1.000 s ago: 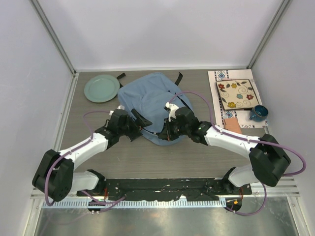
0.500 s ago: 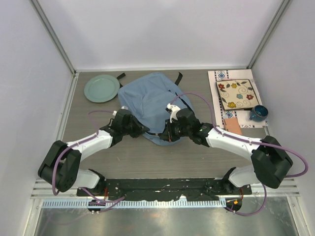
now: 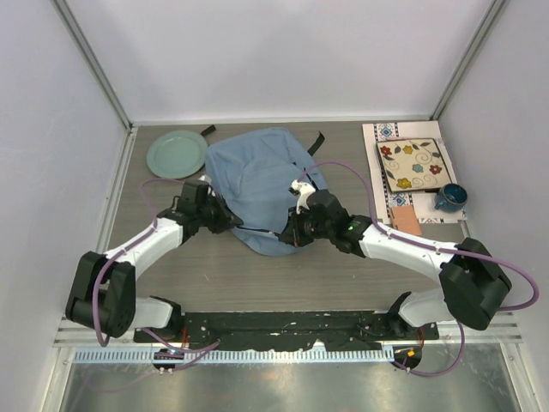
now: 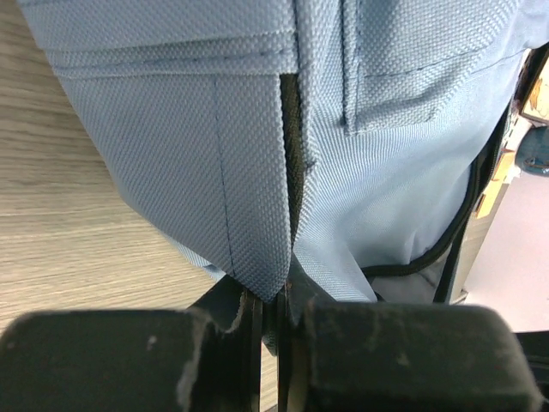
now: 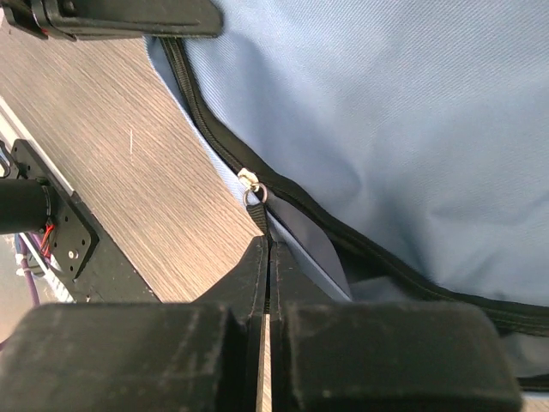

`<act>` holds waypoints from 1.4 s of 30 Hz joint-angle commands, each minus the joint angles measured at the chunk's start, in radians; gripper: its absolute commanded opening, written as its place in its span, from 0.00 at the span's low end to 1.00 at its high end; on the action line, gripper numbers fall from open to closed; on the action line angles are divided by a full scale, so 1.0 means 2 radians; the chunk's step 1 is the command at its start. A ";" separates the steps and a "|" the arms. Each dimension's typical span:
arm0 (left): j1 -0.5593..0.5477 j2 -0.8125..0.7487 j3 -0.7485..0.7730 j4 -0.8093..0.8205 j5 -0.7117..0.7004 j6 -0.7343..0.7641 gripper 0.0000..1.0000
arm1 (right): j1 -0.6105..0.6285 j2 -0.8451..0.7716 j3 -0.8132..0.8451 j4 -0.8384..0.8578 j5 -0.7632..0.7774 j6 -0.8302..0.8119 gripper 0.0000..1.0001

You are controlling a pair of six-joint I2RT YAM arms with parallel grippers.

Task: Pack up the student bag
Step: Zip the student bag at the center of the board.

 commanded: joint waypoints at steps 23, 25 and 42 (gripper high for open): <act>0.076 -0.084 0.012 -0.064 0.073 0.018 1.00 | -0.004 -0.006 -0.011 0.015 -0.011 -0.009 0.01; 0.059 -0.101 -0.016 -0.043 0.067 -0.024 1.00 | -0.003 -0.005 -0.011 0.016 -0.012 -0.009 0.01; -0.091 -0.002 -0.017 0.159 -0.011 -0.187 0.90 | -0.002 -0.016 -0.016 0.017 -0.018 -0.009 0.01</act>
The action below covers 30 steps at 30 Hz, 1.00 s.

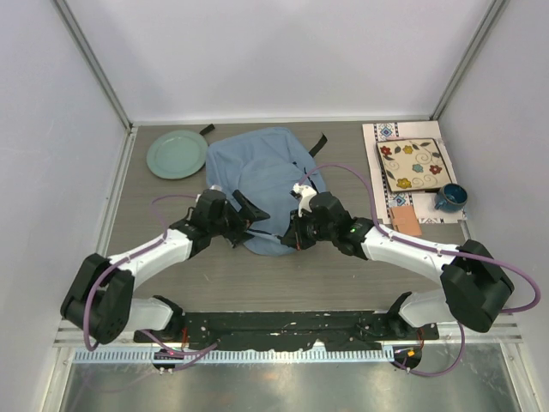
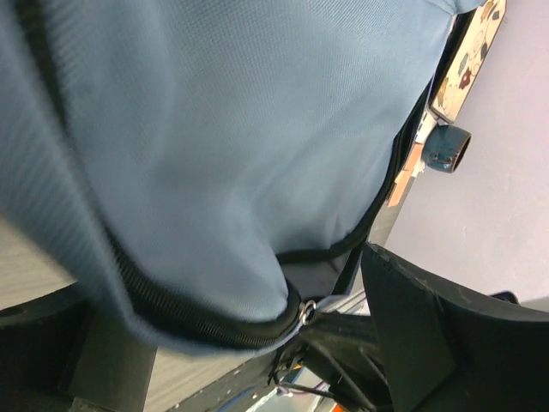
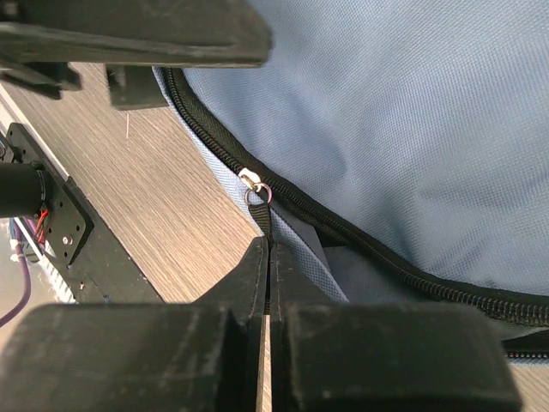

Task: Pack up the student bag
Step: Zip the student bag at the center of the board.

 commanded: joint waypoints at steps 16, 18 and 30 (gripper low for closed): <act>0.002 0.016 0.044 -0.034 -0.011 0.095 0.00 | -0.004 -0.007 0.003 -0.019 0.052 -0.022 0.01; 0.028 0.005 0.041 -0.071 -0.006 0.126 0.00 | -0.006 -0.005 0.006 -0.028 0.054 -0.027 0.01; 0.205 0.008 0.061 -0.139 0.130 0.262 0.00 | -0.015 -0.006 0.006 -0.030 0.033 -0.031 0.01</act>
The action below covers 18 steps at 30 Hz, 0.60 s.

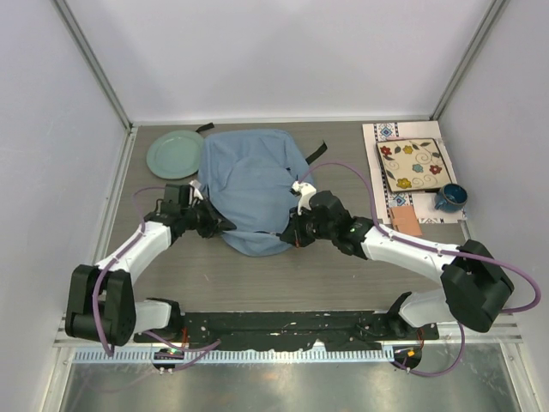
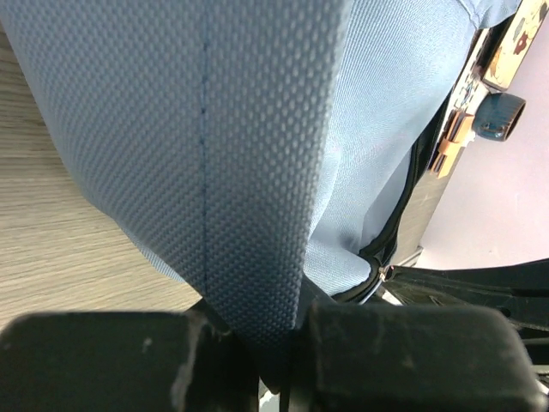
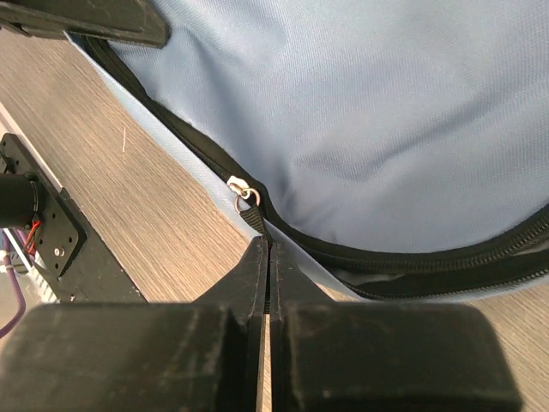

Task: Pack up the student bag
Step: Zip the student bag at the center of the board.

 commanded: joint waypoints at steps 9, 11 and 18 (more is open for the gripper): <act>0.069 0.029 0.052 0.003 0.048 0.062 0.53 | -0.013 -0.004 -0.012 -0.015 -0.016 0.000 0.01; 0.069 0.022 0.050 0.006 0.056 0.052 0.73 | -0.012 -0.006 -0.015 -0.009 -0.021 0.001 0.01; 0.065 -0.064 -0.005 -0.011 0.024 -0.047 0.98 | -0.013 -0.001 -0.015 -0.002 -0.021 0.003 0.01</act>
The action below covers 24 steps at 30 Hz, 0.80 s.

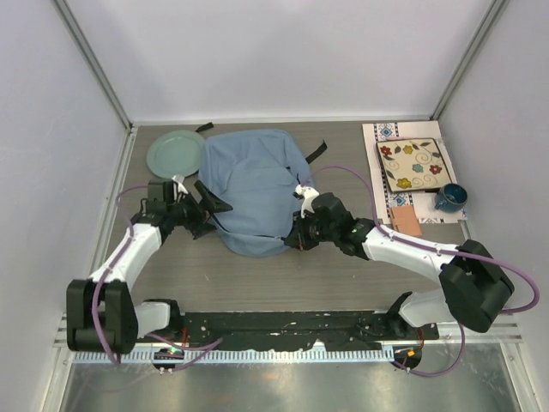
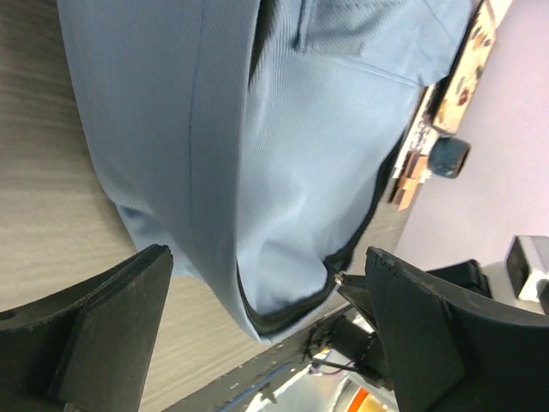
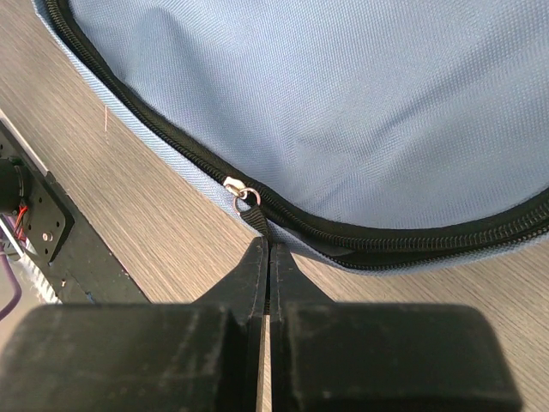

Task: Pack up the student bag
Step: Zip the student bag at the center of the board.

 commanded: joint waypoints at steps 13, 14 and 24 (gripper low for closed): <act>-0.186 -0.186 -0.051 -0.025 -0.183 -0.256 1.00 | -0.002 0.008 0.009 0.012 -0.004 -0.002 0.01; -0.193 -0.179 -0.045 -0.026 -0.186 -0.263 1.00 | -0.002 0.006 0.009 0.012 -0.004 -0.002 0.01; -0.283 -0.111 -0.023 0.001 -0.290 -0.407 1.00 | -0.002 -0.003 0.008 0.013 0.005 0.002 0.01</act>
